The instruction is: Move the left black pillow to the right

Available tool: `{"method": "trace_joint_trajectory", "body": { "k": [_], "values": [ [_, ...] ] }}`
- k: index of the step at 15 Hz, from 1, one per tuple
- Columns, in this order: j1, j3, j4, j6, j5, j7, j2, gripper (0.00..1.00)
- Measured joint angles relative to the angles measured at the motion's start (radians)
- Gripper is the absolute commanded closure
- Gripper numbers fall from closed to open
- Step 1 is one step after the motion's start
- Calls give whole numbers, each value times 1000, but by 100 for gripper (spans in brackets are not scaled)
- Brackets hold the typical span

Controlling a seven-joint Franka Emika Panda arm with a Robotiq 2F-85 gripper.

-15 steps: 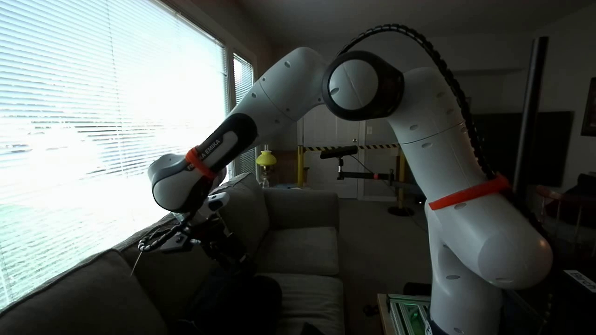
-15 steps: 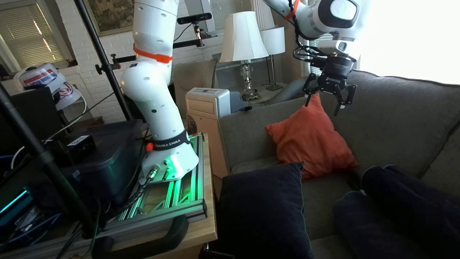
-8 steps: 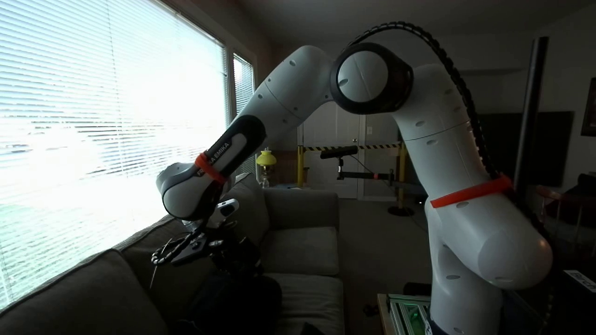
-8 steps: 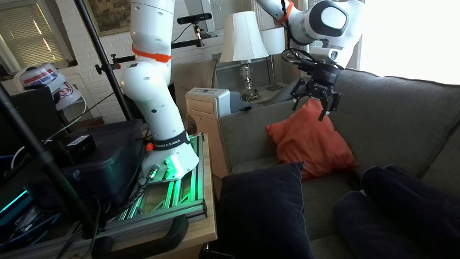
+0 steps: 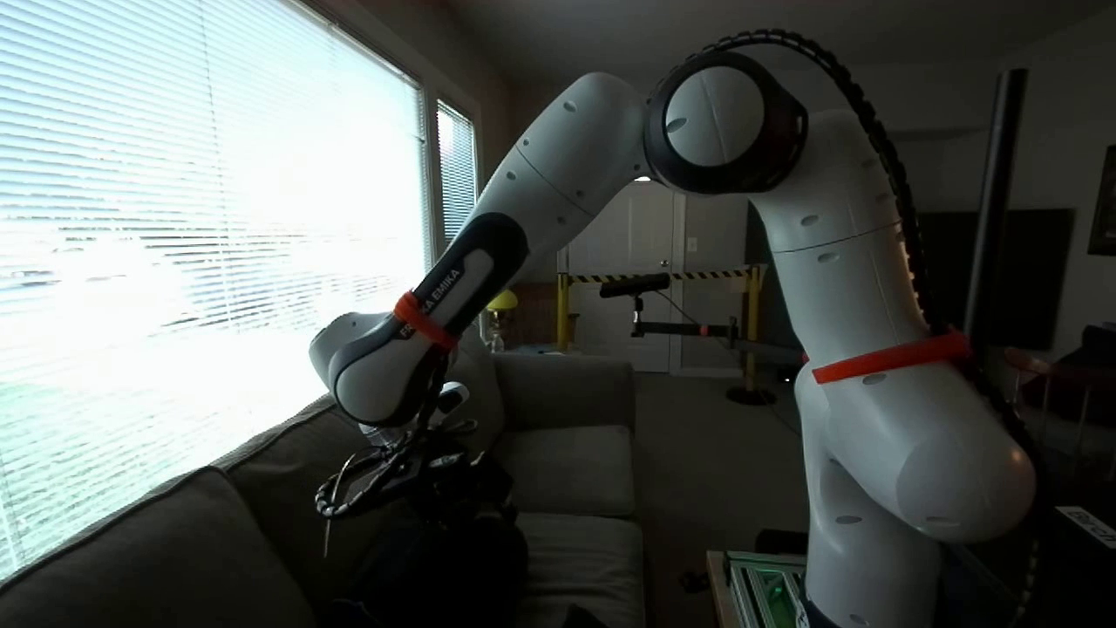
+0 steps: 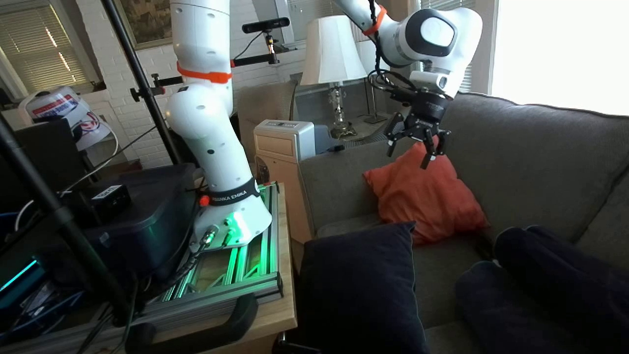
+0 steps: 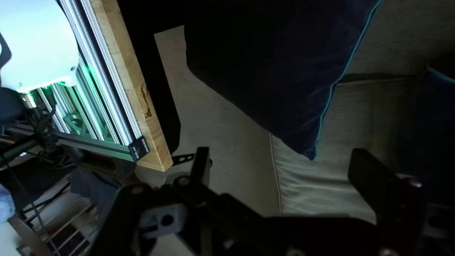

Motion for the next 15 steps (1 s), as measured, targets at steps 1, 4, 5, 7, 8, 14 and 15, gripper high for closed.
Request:
{"method": "trace_joint_trajectory", "body": {
  "k": [1,4,5,7,8,14,15],
  "values": [
    [0,0,-26,35,-10,-16,-9,0],
    [0,0,-110,165,-43,-67,-37,0],
    [0,0,-140,214,-51,-84,-45,0],
    [-1,0,-203,314,-55,-121,-58,0],
    [-1,0,-234,361,-55,-144,-64,0],
    [-3,1,-350,500,-53,-271,-78,0],
    [-3,1,-350,500,-53,-275,-79,0]
  ]
}}
